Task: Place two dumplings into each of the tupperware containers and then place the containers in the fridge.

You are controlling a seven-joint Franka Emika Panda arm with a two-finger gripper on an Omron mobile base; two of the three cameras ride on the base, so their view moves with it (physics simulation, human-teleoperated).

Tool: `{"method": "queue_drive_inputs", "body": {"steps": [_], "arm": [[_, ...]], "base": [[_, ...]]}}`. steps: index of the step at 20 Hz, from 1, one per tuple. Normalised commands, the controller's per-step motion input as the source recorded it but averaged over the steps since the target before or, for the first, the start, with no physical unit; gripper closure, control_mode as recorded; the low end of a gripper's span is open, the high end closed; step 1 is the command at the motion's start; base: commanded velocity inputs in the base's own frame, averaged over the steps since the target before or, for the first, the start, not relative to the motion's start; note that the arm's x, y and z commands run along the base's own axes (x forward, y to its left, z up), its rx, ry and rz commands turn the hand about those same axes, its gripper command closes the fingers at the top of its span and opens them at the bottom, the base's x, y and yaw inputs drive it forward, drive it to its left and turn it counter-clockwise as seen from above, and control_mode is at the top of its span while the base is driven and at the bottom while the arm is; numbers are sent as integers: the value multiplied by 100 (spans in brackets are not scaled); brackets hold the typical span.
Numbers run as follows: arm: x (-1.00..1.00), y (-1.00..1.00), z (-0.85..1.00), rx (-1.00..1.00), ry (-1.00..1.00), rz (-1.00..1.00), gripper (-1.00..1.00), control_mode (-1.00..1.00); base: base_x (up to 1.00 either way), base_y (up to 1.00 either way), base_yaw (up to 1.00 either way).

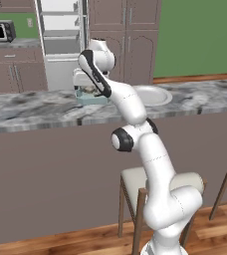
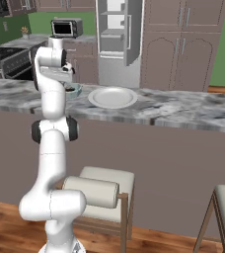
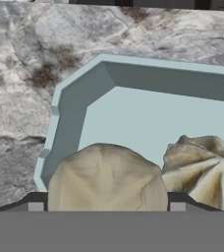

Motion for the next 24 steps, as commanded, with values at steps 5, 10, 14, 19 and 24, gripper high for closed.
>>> {"method": "queue_drive_inputs", "body": {"steps": [5, 10, 14, 19, 24], "arm": [[1, 0, 2, 0, 0, 0, -100, -100], [0, 0, 3, 0, 0, 0, -100, -100], [0, 0, 0, 0, 0, 0, -100, -100], [-7, -18, 8, 0, 0, -4, -100, -100], [-33, -47, 4, 0, 0, -14, -100, -100]], "base": [[0, 0, 0], [0, 0, 0], [0, 0, 0], [0, 0, 0], [0, 0, 0]]}}
